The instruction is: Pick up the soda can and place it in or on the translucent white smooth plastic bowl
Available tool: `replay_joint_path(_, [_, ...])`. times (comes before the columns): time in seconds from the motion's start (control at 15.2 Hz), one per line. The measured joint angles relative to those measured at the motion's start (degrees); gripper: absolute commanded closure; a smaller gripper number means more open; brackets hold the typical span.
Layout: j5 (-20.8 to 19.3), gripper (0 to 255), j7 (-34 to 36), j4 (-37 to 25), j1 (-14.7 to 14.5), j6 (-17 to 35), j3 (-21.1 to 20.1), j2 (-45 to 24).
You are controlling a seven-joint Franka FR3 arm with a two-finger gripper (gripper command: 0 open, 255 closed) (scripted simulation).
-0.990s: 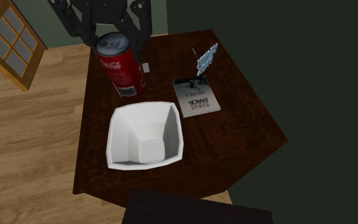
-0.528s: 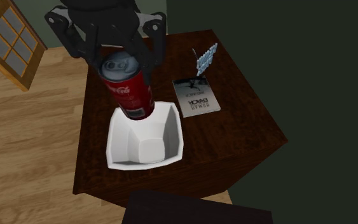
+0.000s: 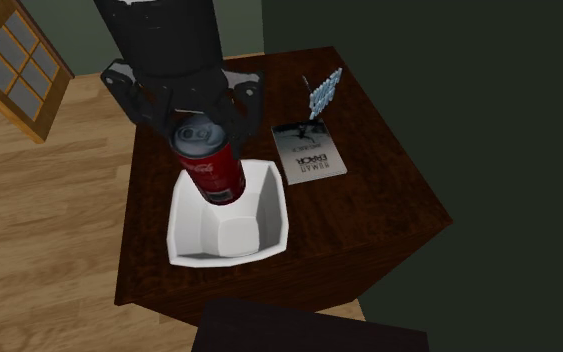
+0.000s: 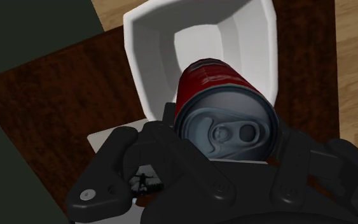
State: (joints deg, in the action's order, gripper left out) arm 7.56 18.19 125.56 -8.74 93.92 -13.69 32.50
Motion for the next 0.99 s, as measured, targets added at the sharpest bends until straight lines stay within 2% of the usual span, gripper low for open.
replay_joint_path(0.53, [0.6, 255, -0.2, 6.8, -0.3, 6.2, -0.6, 0.5])
replay_joint_path(0.99, [0.6, 255, -0.3, 7.8, -0.3, 7.1, -0.6, 0.7])
